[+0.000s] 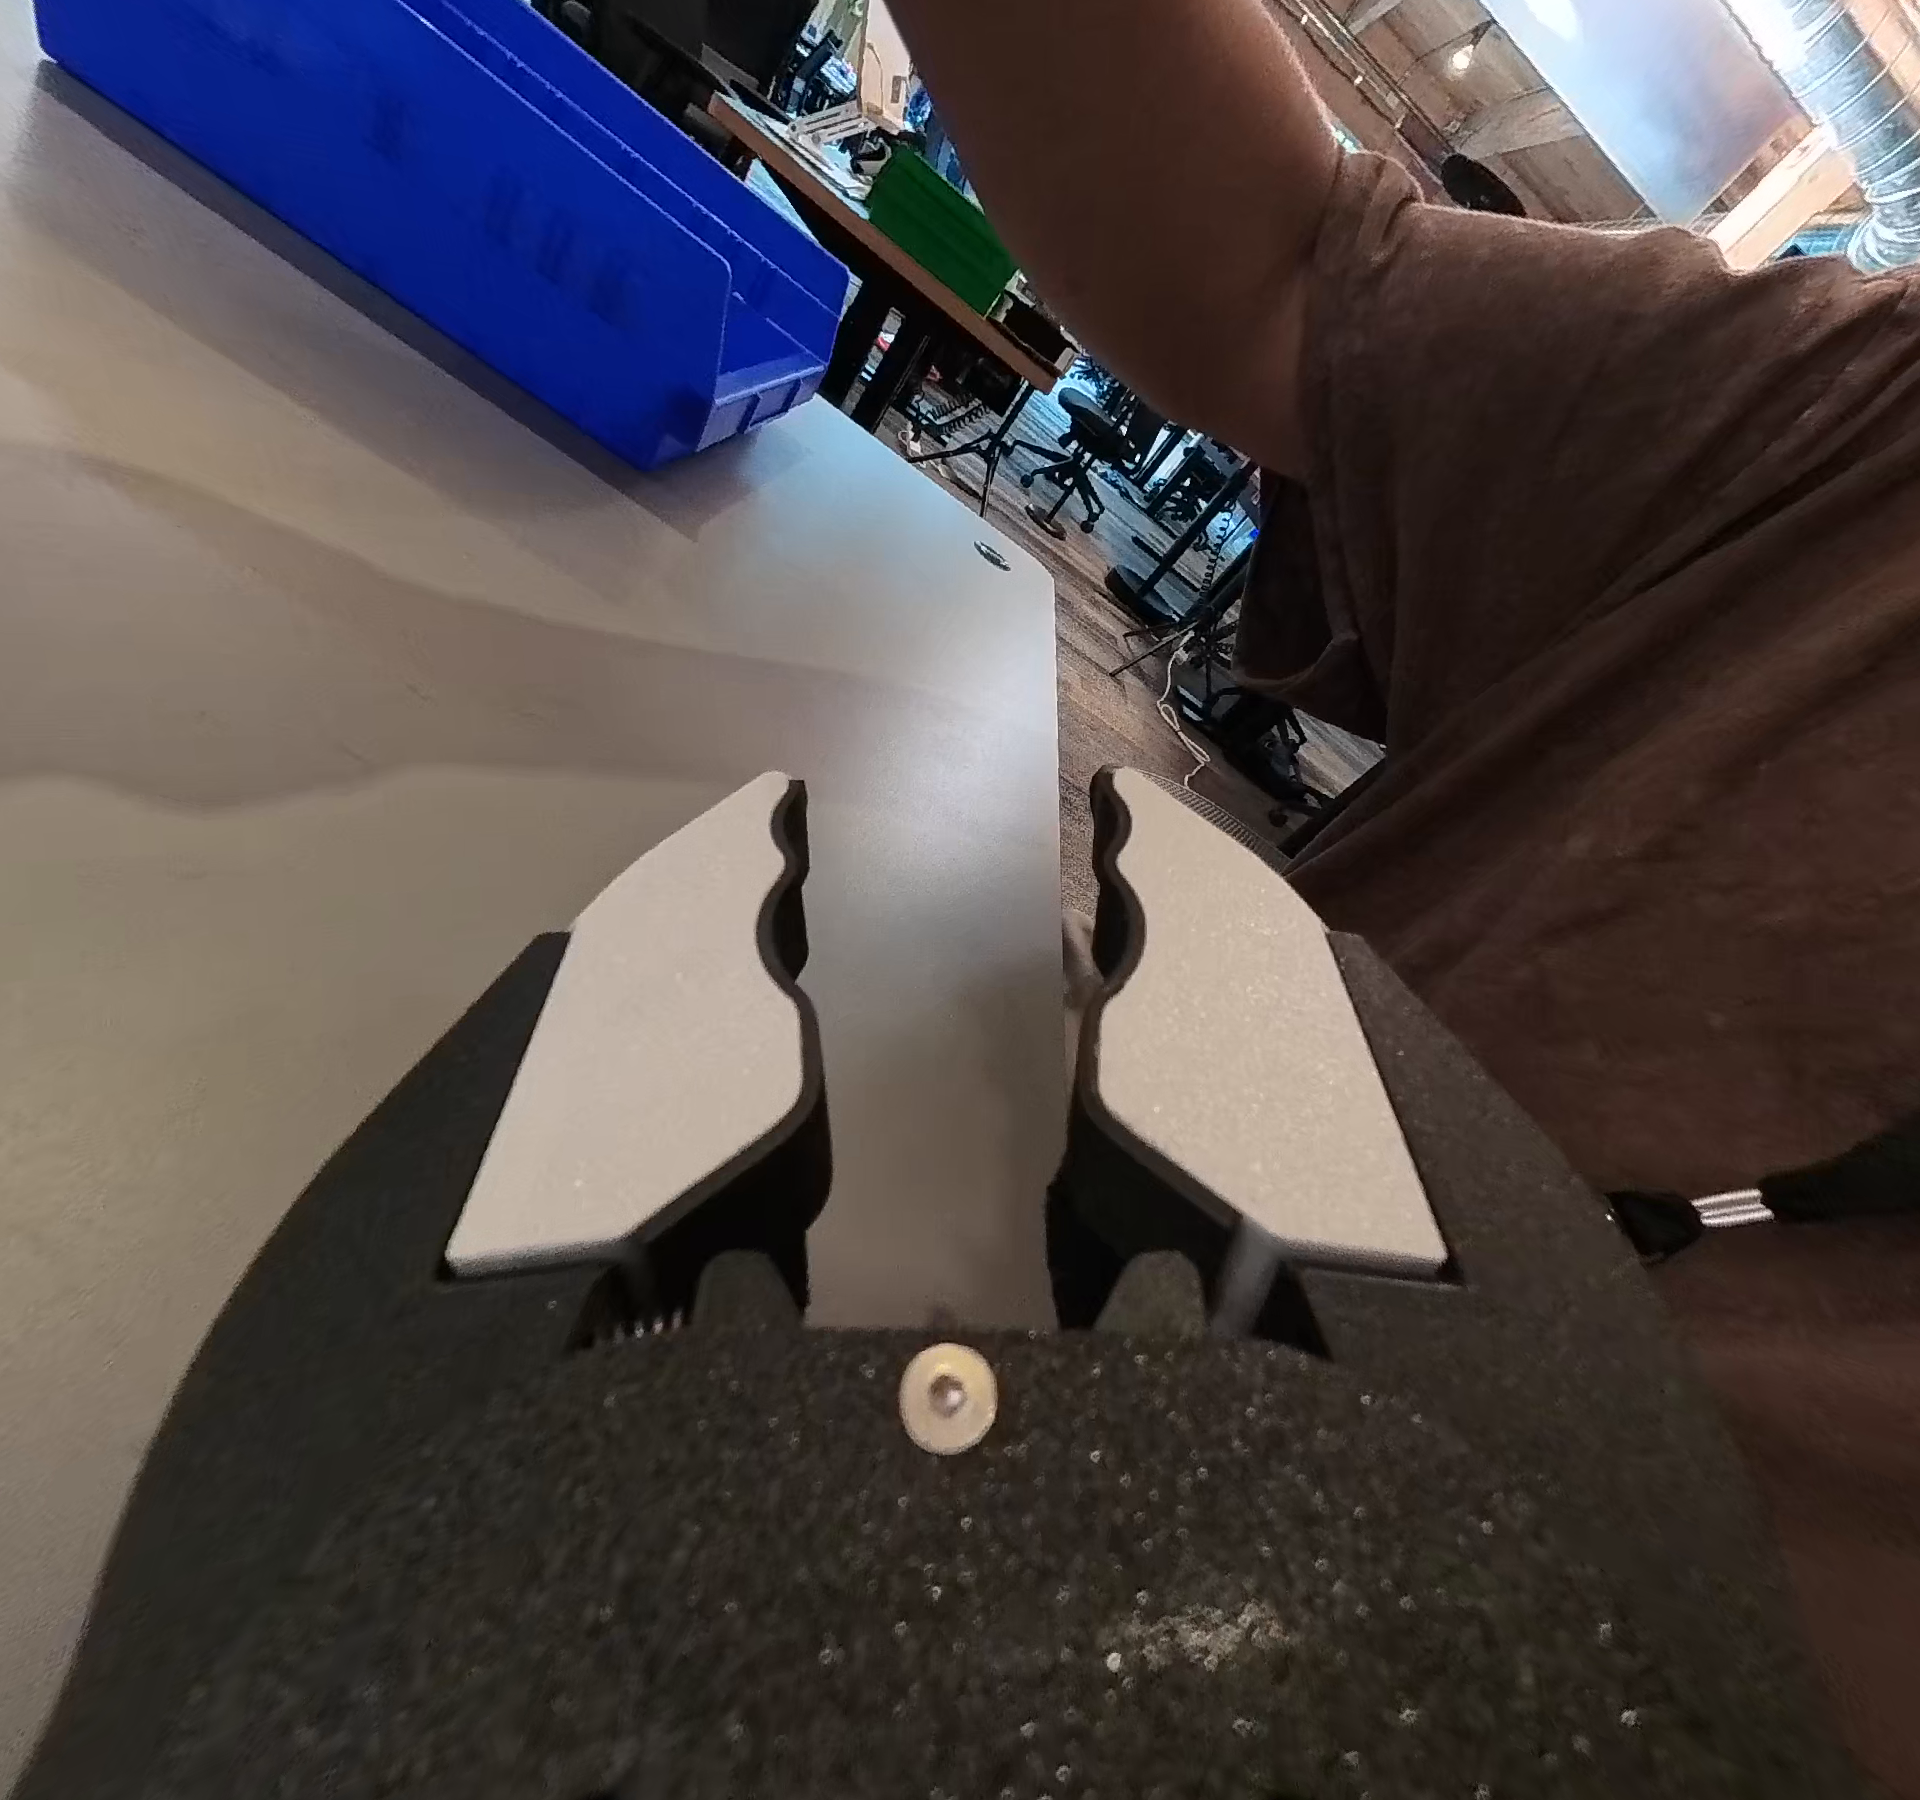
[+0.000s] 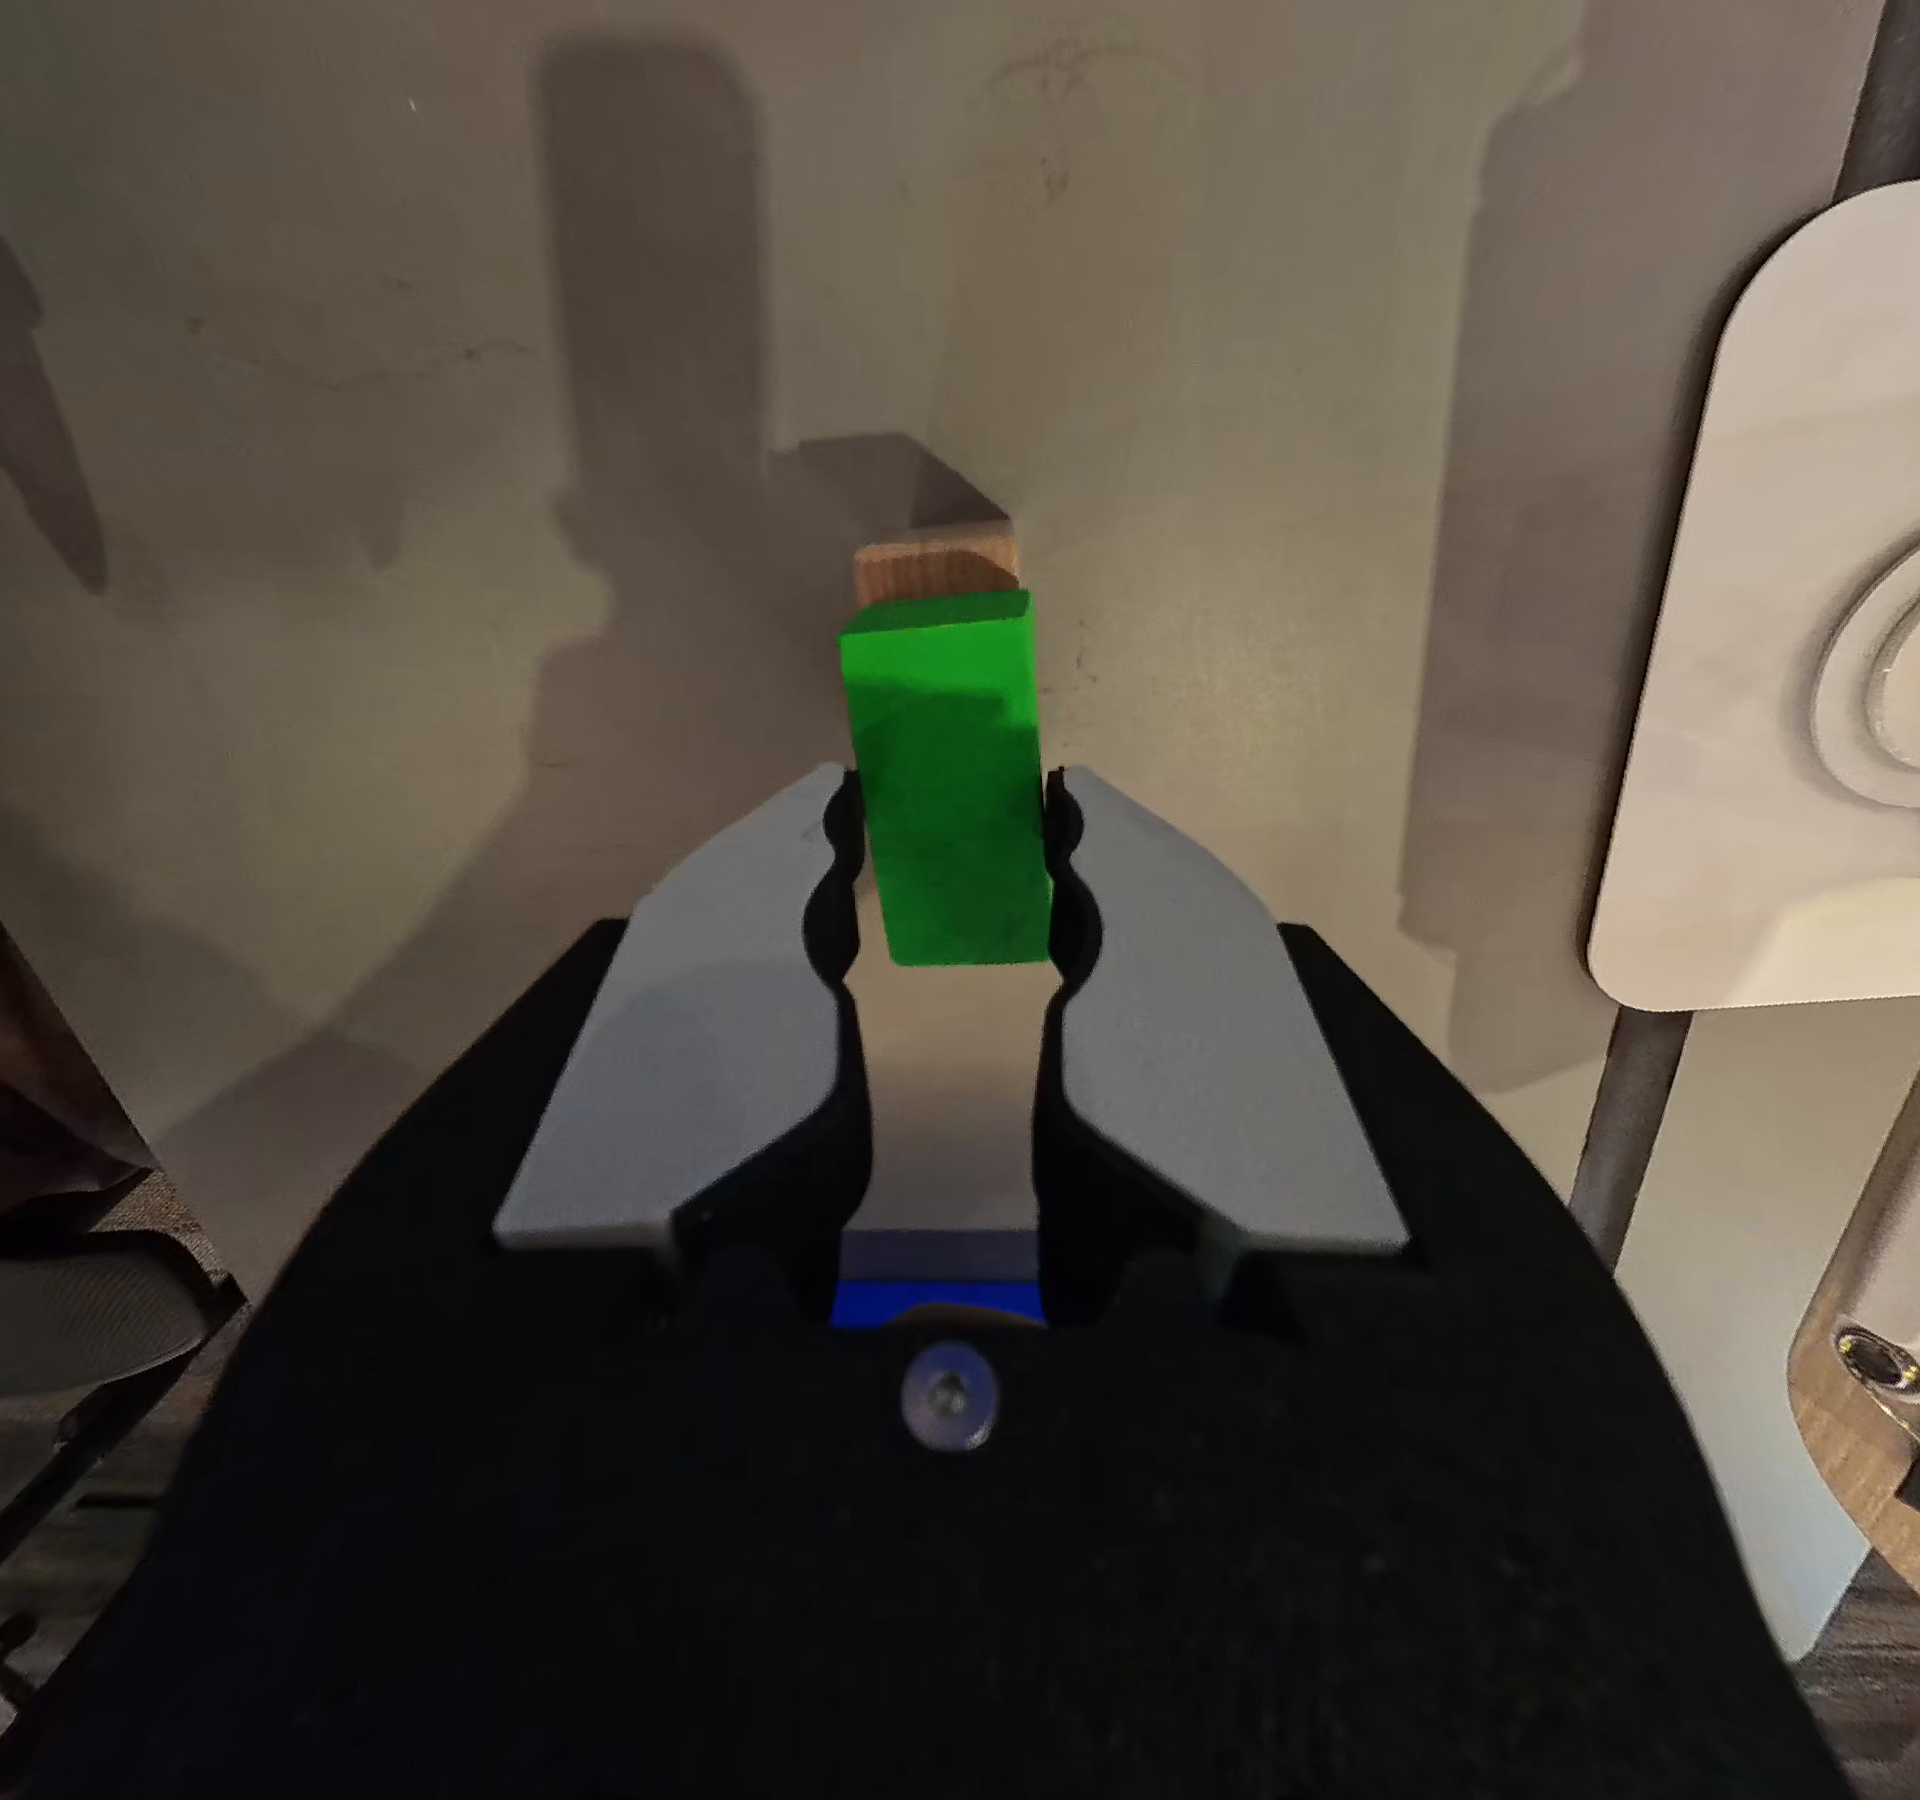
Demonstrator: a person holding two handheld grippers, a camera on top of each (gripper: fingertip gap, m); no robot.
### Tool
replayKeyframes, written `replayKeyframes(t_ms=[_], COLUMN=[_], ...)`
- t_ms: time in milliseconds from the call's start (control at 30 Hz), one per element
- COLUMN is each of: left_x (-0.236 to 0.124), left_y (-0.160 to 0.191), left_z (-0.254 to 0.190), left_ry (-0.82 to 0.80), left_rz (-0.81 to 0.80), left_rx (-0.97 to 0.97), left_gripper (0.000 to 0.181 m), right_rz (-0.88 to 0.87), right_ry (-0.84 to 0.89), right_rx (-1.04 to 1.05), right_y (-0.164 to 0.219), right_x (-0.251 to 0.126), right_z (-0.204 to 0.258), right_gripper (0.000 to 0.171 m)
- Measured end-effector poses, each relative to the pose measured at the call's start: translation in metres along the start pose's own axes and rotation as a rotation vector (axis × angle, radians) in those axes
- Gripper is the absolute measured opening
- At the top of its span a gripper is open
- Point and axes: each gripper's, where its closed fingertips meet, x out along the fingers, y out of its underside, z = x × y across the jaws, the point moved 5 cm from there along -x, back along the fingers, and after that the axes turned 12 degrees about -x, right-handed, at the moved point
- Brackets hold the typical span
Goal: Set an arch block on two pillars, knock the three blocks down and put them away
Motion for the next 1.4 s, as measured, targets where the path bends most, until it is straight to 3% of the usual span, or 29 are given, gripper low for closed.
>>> replayKeyframes(t_ms=[467,733,867,1000,1133,1267,1400], left_x=[0.002,-0.006,-0.022,-0.031,-0.019,-0.003,0.000], left_y=[0.001,-0.003,-0.025,-0.068,-0.099,-0.104,-0.102], left_z=[-0.001,0.005,0.026,0.042,0.048,0.057,0.056], left_ry=[0.001,-0.049,-0.272,-0.502,-0.532,-0.520,-0.516], left_rz=[0.008,0.002,-0.017,0.075,0.216,0.325,0.322], left_rx=[0.000,0.027,0.127,0.319,0.423,0.492,0.555], left_gripper=[0.052,0.053,0.053,0.053,0.054,0.052,0.034], right_rz=[0.003,-0.087,-0.010,0.006,-0.010,-0.046,-0.079], right_ry=[0.009,0.021,-0.009,-0.029,-0.035,-0.049,-0.063], right_rx=[-0.026,-0.080,-0.122,-0.191,-0.231,-0.262,-0.285], right_y=[0.000,-0.012,-0.010,-0.015,-0.023,-0.029,-0.028], right_x=[0.003,-0.036,-0.030,-0.010,0.001,-0.002,-0.006], right_z=[0.000,0.038,0.068,0.093,0.105,0.114,0.121], right_gripper=[0.032,0.032,0.032,0.032,0.032,0.032,0.032])
